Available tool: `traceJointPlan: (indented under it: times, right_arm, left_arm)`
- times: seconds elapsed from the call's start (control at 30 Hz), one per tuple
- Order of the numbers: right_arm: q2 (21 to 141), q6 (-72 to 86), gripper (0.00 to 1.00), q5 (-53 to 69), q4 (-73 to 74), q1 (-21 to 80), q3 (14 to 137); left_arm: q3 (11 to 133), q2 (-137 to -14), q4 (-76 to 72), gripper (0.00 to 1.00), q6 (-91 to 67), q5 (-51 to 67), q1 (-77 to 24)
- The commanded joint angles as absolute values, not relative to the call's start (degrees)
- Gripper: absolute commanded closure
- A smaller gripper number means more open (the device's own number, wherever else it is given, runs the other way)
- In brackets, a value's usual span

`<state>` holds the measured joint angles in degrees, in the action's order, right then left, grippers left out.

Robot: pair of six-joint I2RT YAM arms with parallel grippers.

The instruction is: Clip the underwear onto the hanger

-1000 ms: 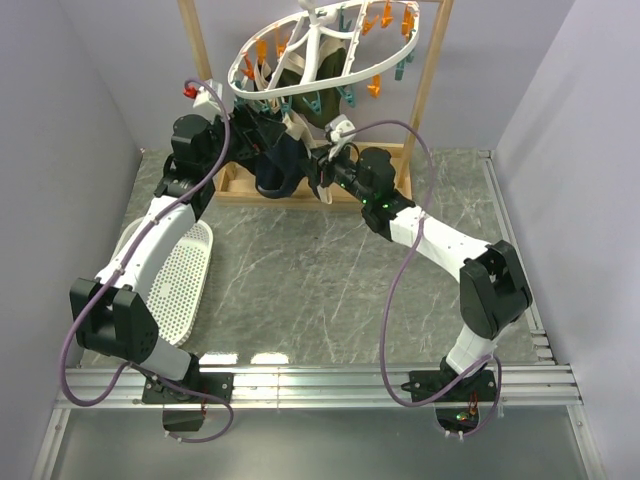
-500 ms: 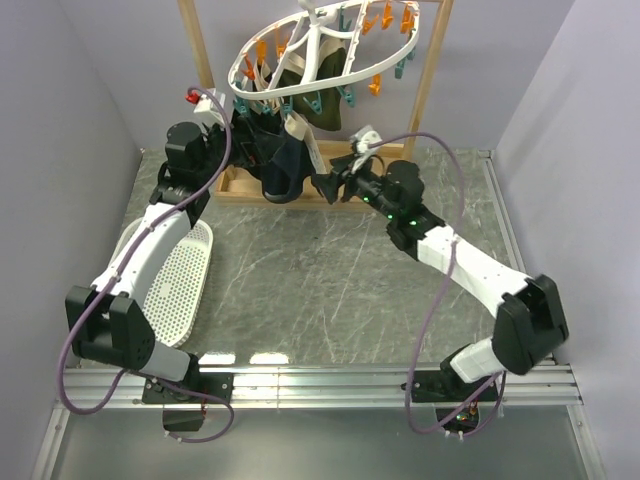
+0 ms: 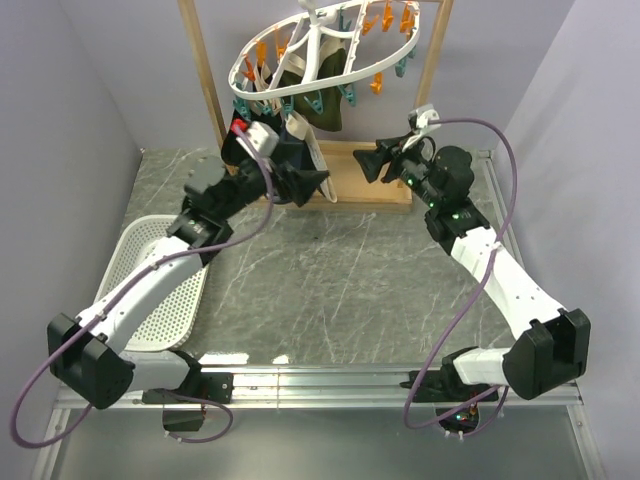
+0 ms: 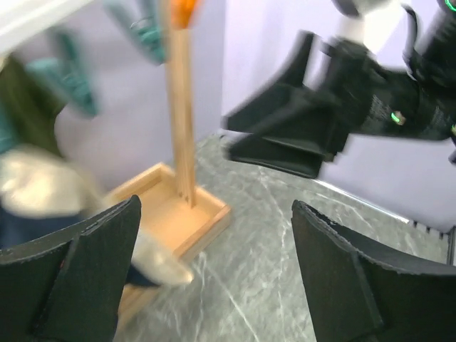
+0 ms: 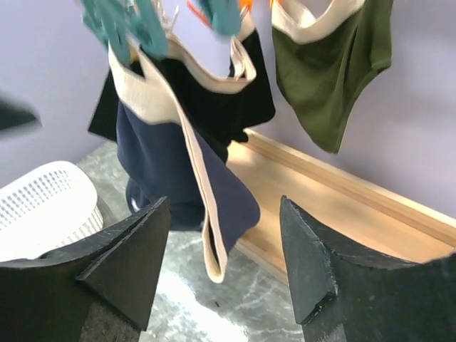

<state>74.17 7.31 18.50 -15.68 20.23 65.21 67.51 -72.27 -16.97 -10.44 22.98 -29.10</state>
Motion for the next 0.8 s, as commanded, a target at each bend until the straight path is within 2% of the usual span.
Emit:
traceJointPlan:
  times: [0.0, 0.33, 0.77]
  right_arm:
    - [74.79, 9.75, 0.31, 18.63, -14.42, 18.90, 72.84]
    - [78.31, 9.93, 0.38, 15.73, -12.13, 17.76, 82.35]
    - [80.33, 9.40, 0.39, 14.41, -11.86, 16.26, 88.24]
  left_arm:
    - [67.32, -75.22, -26.00, 0.10, -2.37, 16.62, -33.21]
    - [76.72, -91.12, -42.18, 0.24, -11.34, 7.84, -37.18]
    - [87.27, -102.92, -50.71, 0.26, -14.32, 0.27, -38.23]
